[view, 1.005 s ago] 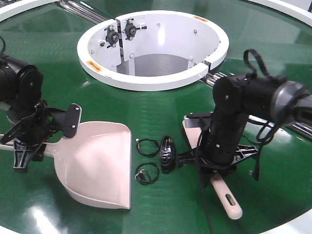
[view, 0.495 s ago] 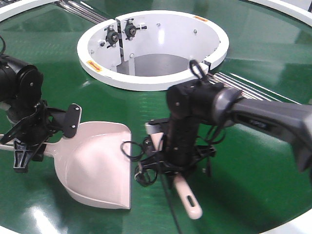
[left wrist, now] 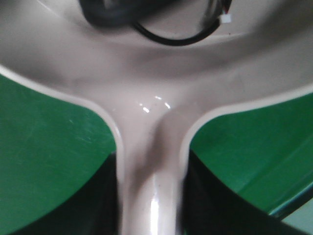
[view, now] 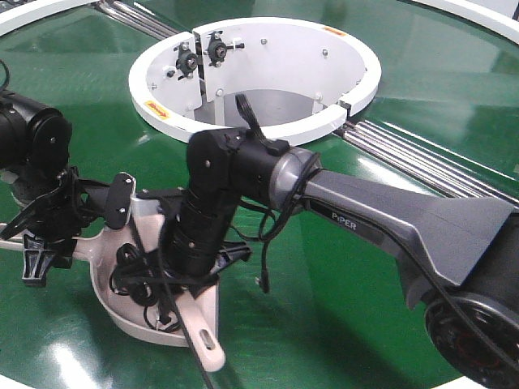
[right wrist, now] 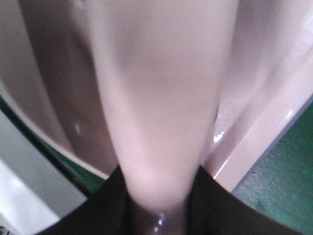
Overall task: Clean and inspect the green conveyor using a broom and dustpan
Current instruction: 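Sweep the black cables with the brush into the held dustpan, then lift the brush back and set it down beside the cables' old spot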
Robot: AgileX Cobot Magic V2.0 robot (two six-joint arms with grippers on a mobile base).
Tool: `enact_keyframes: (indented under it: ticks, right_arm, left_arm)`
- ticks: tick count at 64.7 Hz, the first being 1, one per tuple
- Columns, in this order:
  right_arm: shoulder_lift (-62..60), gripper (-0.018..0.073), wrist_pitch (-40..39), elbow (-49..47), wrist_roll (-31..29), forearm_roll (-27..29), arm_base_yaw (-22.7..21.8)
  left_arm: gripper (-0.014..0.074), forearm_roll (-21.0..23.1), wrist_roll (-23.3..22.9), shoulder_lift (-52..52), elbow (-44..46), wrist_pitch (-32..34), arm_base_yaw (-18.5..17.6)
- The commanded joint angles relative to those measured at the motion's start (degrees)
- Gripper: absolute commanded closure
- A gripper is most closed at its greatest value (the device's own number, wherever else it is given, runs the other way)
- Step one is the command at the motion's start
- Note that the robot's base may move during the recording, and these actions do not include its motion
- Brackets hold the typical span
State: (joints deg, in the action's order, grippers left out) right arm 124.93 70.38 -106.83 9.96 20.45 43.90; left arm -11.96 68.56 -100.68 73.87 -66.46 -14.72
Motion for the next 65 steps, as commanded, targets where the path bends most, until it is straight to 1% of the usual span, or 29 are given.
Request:
enact_keyframes:
  ticks: [1,5,17,25,35,47,53,65]
  right_arm:
    - [-4.57,0.0564,3.60,-3.38,-0.88,0.25,-0.35]
    - [-5.24,0.0564,3.60,-3.32,-0.62,-1.11,-0.43]
    - [-6.73,0.0564,3.60,-3.32,4.09,-10.88,-1.22]
    - [-8.05,0.0564,3.60,-3.32,4.89,-13.25,-2.86]
    - [-10.80,0.0564,3.60,-3.20,3.49,-15.13,-5.46]
    - [-15.64,0.0564,3.60,1.49,3.26,-17.88,-10.54]
    - [-18.51,0.0564,3.60,6.46,2.88,-18.91,-14.53]
    - [-23.73,0.0564,3.60,17.34,-2.13,-18.91,-21.31]
  left_arm:
    - [0.0602,0.31,0.00,2.13,1.73,-0.28,-0.33]
    - [0.0602,0.31,0.00,2.13,1.73,-0.28,-0.33]
    - [0.0602,0.31,0.00,2.13,1.73,-0.28,-0.33]
    - [0.0602,0.31,0.00,2.13,1.73,-0.28,-0.33]
    - [0.0602,0.31,0.00,2.13,1.73,-0.28,-0.33]
    - [0.0602,0.31,0.00,2.13,1.73,-0.28,-0.33]
    - [0.0602,0.31,0.00,2.13,1.73,-0.28,-0.33]
    - [0.0602,0.31,0.00,2.13,1.73,-0.28,-0.33]
